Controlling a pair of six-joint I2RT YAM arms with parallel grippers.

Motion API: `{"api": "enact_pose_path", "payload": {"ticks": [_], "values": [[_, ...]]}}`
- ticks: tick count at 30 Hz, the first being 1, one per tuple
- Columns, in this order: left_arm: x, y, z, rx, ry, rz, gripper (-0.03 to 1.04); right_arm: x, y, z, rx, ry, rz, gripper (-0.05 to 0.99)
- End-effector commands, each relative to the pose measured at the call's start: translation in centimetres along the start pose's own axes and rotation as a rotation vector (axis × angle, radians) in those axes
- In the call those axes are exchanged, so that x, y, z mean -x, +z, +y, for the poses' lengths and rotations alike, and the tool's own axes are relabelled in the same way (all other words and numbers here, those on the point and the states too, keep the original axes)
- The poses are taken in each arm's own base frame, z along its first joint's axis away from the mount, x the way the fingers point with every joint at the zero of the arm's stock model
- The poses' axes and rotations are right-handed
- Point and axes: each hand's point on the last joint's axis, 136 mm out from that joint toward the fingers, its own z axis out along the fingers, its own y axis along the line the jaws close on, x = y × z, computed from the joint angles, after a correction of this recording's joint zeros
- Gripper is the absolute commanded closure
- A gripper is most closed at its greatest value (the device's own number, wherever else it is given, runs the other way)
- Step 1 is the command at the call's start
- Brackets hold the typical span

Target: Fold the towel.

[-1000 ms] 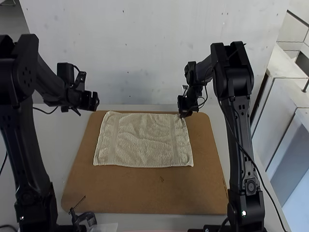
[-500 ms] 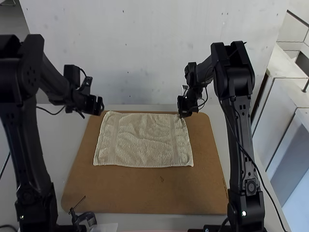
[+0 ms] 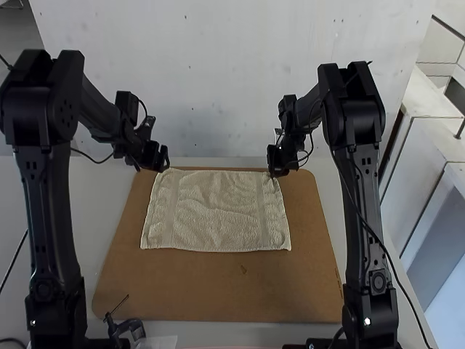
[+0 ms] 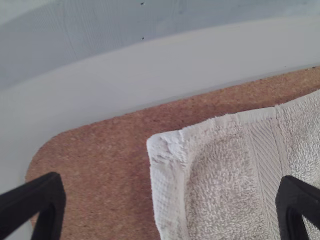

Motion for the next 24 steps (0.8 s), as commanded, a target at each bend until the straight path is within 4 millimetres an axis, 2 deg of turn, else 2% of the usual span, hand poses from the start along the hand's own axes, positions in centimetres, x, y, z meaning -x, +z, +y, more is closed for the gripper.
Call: {"api": "enact_pose_path", "payload": {"ticks": [1,4,8,10,14,24], "values": [[0.6,0.7,-0.7,-0.03,-0.009,0.014,0.09,-1.6,0.2,1.2,0.042,0.001,0.04,0.91],[-0.1,1.6,-0.1,-0.019,-0.025,0.069,0.1,-1.6,0.2,1.2,0.042,0.0,0.04,0.91],[0.0,2.0,0.8,0.024,-0.021,0.096,0.12,-1.4,0.2,1.0,0.041,0.002,0.035,0.91],[0.2,2.1,0.5,0.019,-0.021,0.105,0.12,-1.5,0.2,1.0,0.043,0.0,0.036,0.91],[0.4,2.3,0.3,0.015,-0.039,0.116,0.25,-1.5,0.3,1.1,0.049,0.0,0.037,0.91],[-0.8,3.3,0.0,0.013,-0.038,0.157,0.25,-1.5,0.2,0.9,0.049,0.001,0.034,0.91]]}}
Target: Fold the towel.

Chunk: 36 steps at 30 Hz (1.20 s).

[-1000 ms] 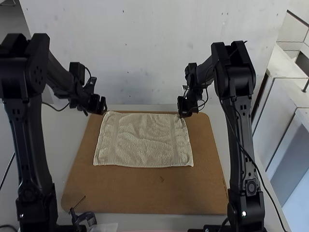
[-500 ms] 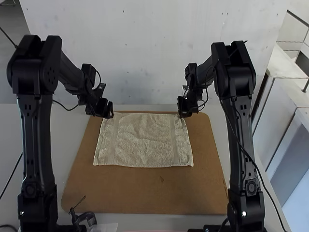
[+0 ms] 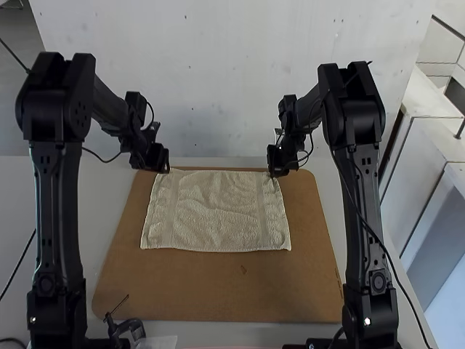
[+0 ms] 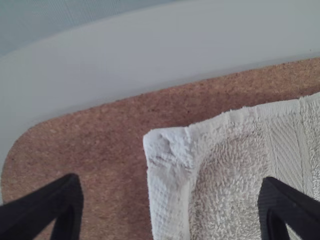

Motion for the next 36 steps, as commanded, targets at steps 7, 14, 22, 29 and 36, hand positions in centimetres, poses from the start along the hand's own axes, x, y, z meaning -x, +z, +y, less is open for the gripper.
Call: {"api": "enact_pose_path", "payload": {"ticks": [7,14,22,29,36], "values": [[0.1,0.9,-0.4,0.011,0.009,0.016,0.33,-1.7,0.3,0.9,0.047,0.002,0.037,0.91],[0.0,1.3,-0.8,0.004,0.012,0.019,0.35,-1.7,0.5,0.7,0.052,0.004,0.03,0.91],[1.0,2.0,-0.8,0.002,-0.003,0.005,0.36,-1.8,0.5,0.5,0.056,0.008,0.028,0.91],[1.4,2.4,-0.4,0.002,-0.02,0.001,0.38,-1.8,0.6,0.3,0.057,0.01,0.025,0.91],[1.3,2.7,-0.2,0.004,-0.027,0.003,0.47,-1.9,0.9,0.3,0.057,0.008,0.024,0.91]]}}
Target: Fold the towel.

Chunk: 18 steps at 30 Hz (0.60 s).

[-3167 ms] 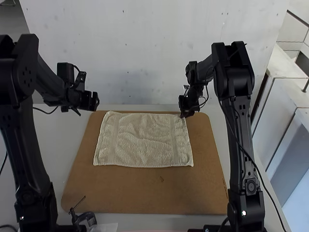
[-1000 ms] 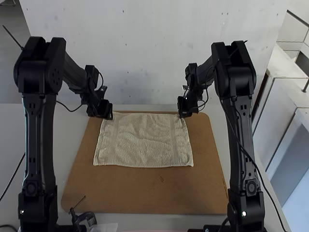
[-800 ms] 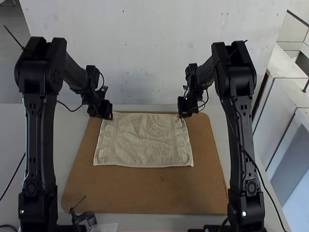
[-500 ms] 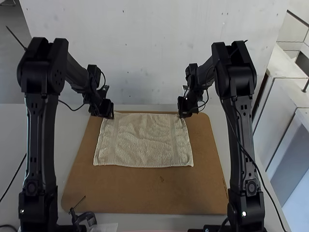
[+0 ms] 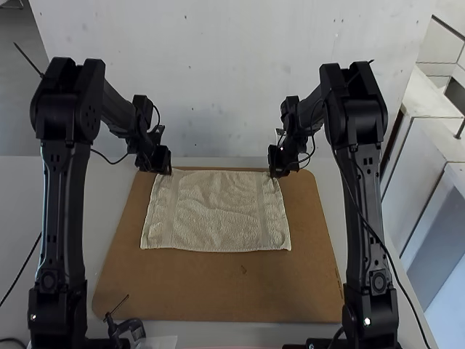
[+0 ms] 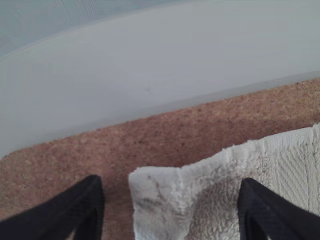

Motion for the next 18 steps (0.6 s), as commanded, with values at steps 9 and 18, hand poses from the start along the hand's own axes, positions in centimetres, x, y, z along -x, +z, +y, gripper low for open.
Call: {"api": "enact_pose_path", "payload": {"ticks": [9,18], "values": [[0.21,0.62,0.4,-0.002,-0.026,-0.001,0.69,-2.01,0.84,0.3,0.023,0.003,0.045,0.91],[0.0,0.82,0.38,-0.003,-0.026,-0.001,0.84,-1.93,0.95,0.13,0.022,0.001,0.034,0.91]]}}
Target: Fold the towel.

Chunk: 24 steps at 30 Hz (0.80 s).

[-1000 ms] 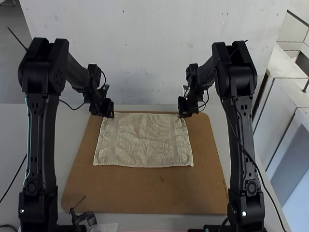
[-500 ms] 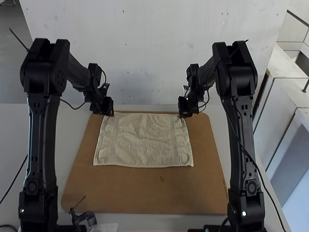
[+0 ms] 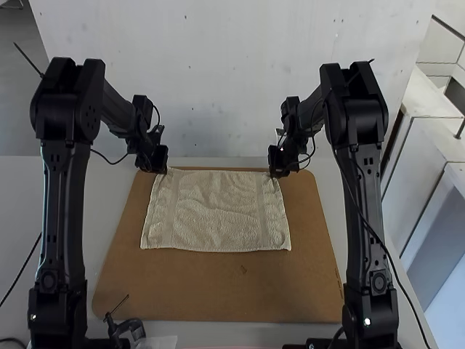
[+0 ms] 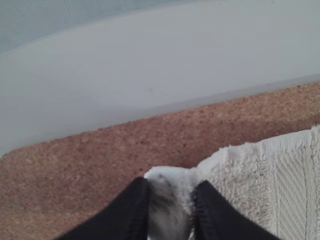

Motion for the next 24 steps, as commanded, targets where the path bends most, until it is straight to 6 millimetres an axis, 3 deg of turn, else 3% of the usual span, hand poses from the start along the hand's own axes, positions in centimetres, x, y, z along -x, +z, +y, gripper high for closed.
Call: {"api": "enact_pose_path", "payload": {"ticks": [1,4,14,24], "values": [[-0.1,0.8,0.3,-0.003,-0.008,0.002,0.89,-1.9,0.9,0.1,0.02,0.003,0.042,0.91],[0.1,0.9,0.4,-0.001,-0.007,-0.007,0.99,-2.0,1.0,0.1,0.02,0.004,0.042,0.91],[0.1,1.0,0.4,-0.001,-0.007,-0.015,0.99,-1.5,0.8,0.0,0.024,0.003,0.019,0.91],[-0.9,0.5,0.0,-0.011,-0.009,-0.002,0.99,0.4,-1.1,0.1,0.02,0.002,-0.045,0.92]]}}
